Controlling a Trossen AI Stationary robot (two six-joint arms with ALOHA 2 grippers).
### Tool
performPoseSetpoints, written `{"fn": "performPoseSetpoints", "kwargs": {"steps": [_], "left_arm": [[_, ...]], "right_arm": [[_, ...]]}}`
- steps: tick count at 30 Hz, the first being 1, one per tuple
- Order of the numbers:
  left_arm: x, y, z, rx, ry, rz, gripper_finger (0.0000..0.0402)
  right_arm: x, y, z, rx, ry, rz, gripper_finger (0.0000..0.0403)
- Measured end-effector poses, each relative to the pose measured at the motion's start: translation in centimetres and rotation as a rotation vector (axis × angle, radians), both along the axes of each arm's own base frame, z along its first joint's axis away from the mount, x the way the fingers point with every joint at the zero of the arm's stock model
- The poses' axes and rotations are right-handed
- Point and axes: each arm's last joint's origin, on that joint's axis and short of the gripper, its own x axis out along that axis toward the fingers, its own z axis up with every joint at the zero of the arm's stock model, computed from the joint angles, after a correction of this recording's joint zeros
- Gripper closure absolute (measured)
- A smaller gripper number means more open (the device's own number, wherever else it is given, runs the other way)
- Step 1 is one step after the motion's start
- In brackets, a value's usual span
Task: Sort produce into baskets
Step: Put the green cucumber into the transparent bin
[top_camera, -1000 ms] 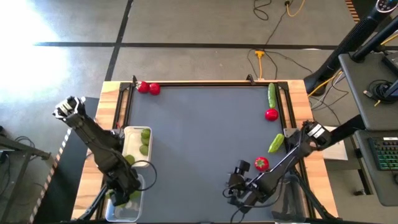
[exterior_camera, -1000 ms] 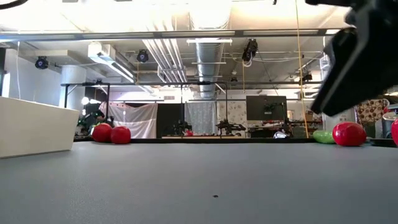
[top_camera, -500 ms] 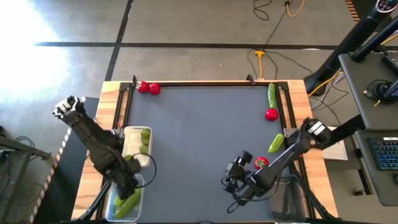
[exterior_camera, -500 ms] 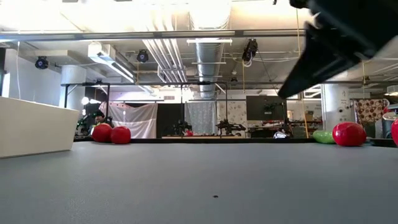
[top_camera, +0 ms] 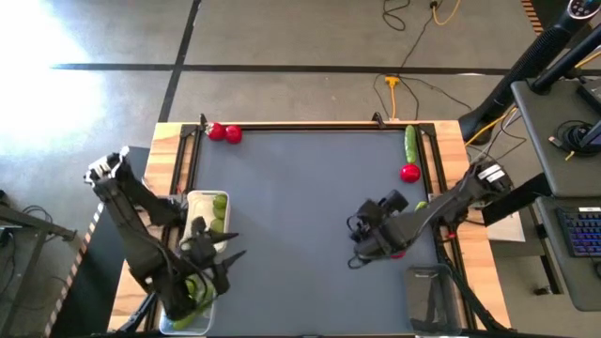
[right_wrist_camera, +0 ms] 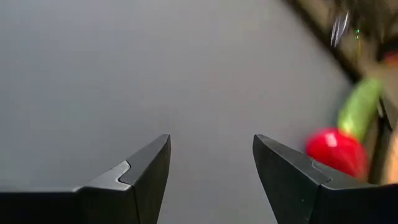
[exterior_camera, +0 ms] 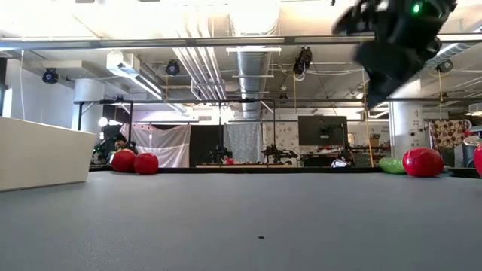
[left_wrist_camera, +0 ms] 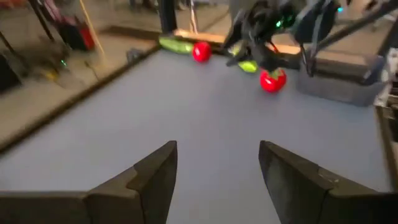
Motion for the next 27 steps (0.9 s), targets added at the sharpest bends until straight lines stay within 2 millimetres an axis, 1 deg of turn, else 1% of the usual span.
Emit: {"fn": "performPoseSetpoints", "kwargs": {"steps": [3, 5, 8, 10, 12, 13, 14, 16, 18, 19, 21, 24, 25, 27], "left_arm": [[1.1, -1.5, -1.9, 0.053, 0.017, 0.007, 0.0192], [2.0, -2.6, -3.5, 0.081, 0.034, 0.009, 0.0192], [3.2, -4.8, -6.1, 0.089, 0.04, 0.005, 0.0192], [3.9, -6.3, -7.7, 0.097, 0.02, 0.0, 0.0192], [4.5, -8.0, -9.0, 0.121, 0.016, -0.01, 0.0192], [4.7, -8.7, -9.5, 0.134, 0.02, -0.016, 0.0192], [5.0, -9.4, -10.1, 0.151, 0.029, -0.024, 0.0192], [5.3, -10.8, -10.9, 0.183, 0.047, -0.041, 0.0192], [5.6, -12.1, -11.1, 0.248, 0.086, -0.066, 0.0192], [5.6, -12.6, -10.9, 0.276, 0.112, -0.079, 0.0192], [5.7, -13.6, -10.2, 0.294, 0.125, -0.09, 0.0192], [6.0, -15.1, -9.2, 0.324, 0.086, -0.09, 0.0192], [6.2, -15.5, -8.9, 0.34, 0.077, -0.091, 0.0192], [6.6, -16.2, -8.7, 0.376, 0.076, -0.1, 0.0192]], "right_arm": [[-0.6, -1.8, 0.0, 0.152, 0.196, -0.086, 0.0181], [-1.1, -2.9, 0.2, 0.247, 0.272, -0.184, 0.0181], [-1.4, -3.7, 0.3, 0.348, 0.37, -0.236, 0.0181], [-1.8, -3.9, 0.5, 0.383, 0.424, -0.271, 0.0181], [-2.2, -4.1, 0.7, 0.386, 0.451, -0.319, 0.0181], [-2.2, -4.1, 0.7, 0.384, 0.434, -0.352, 0.0181], [-2.3, -4.2, 0.6, 0.38, 0.405, -0.393, 0.0181], [-2.6, -4.4, 0.7, 0.356, 0.321, -0.531, 0.0181], [-2.8, -4.5, 0.3, 0.321, 0.252, -0.671, 0.0181], [-3.0, -4.5, 0.0, 0.306, 0.244, -0.708, 0.0181], [-3.5, -4.4, -0.7, 0.303, 0.271, -0.741, 0.0181], [-4.6, -4.4, -1.8, 0.336, 0.359, -0.816, 0.0181], [-5.0, -4.5, -2.2, 0.328, 0.371, -0.854, 0.0181], [-5.9, -4.7, -2.8, 0.275, 0.34, -0.961, 0.0181]]}}
